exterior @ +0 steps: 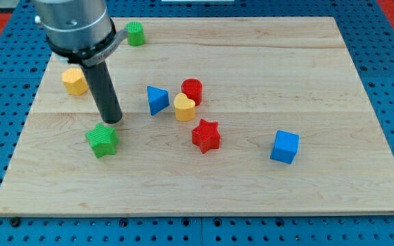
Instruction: Move green star closer to the blue triangle and yellow heart
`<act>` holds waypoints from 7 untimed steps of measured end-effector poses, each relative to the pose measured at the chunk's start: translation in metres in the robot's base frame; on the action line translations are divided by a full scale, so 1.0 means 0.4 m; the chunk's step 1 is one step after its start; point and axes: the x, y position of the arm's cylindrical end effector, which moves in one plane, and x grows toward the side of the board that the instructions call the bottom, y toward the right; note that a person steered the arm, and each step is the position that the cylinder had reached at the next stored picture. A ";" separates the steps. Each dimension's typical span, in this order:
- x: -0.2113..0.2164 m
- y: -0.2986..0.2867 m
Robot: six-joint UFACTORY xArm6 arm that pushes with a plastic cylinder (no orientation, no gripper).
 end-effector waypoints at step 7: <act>0.186 -0.046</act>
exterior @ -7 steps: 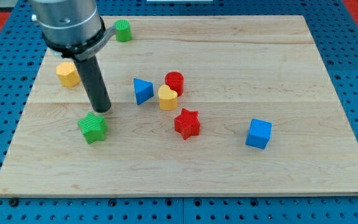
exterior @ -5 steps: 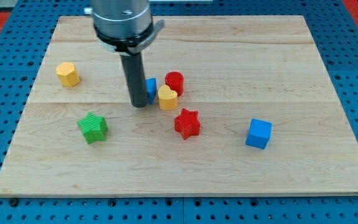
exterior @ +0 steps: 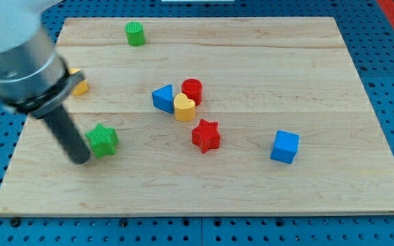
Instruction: Move green star closer to the blue triangle and yellow heart
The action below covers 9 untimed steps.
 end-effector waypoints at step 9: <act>0.064 0.241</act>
